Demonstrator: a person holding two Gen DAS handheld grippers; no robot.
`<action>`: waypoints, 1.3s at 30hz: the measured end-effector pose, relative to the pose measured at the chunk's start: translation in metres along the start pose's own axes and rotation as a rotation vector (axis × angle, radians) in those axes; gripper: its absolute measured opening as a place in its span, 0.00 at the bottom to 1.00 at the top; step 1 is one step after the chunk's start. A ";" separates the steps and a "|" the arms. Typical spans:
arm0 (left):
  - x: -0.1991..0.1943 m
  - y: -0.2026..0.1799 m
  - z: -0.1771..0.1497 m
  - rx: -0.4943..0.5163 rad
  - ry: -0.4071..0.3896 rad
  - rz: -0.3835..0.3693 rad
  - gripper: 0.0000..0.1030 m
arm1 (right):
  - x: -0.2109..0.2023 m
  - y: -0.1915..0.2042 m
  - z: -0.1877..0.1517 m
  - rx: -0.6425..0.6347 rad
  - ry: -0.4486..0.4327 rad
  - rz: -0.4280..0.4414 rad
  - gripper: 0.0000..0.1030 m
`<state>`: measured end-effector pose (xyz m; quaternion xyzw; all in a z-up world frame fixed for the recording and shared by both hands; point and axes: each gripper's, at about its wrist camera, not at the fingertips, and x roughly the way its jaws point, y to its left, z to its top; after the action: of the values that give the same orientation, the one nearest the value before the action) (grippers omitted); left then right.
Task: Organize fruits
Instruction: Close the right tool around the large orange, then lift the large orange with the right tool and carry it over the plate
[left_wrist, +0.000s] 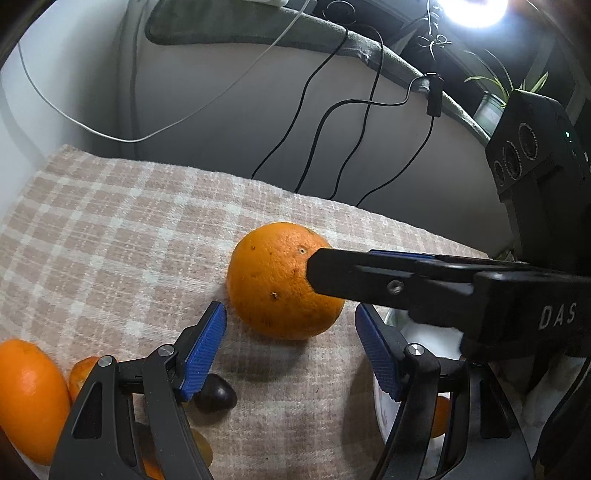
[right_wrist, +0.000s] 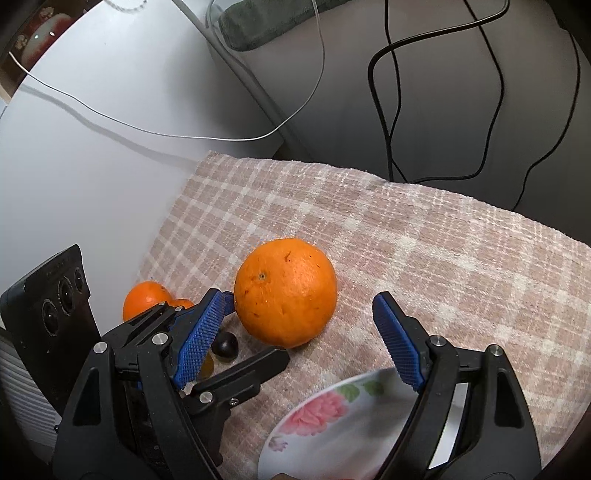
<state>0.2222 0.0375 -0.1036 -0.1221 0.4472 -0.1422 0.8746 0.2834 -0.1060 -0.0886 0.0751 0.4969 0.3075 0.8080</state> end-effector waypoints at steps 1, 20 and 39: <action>0.001 0.000 0.001 -0.002 0.002 -0.001 0.70 | 0.002 0.000 0.001 -0.001 0.005 -0.005 0.82; 0.031 0.002 0.005 -0.030 0.032 -0.008 0.70 | 0.034 0.007 0.005 -0.015 0.072 0.007 0.75; 0.021 -0.008 0.001 -0.004 0.017 -0.008 0.68 | 0.025 0.009 0.001 -0.036 0.054 0.017 0.70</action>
<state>0.2336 0.0230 -0.1159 -0.1244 0.4544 -0.1461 0.8699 0.2882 -0.0841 -0.1032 0.0564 0.5124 0.3250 0.7928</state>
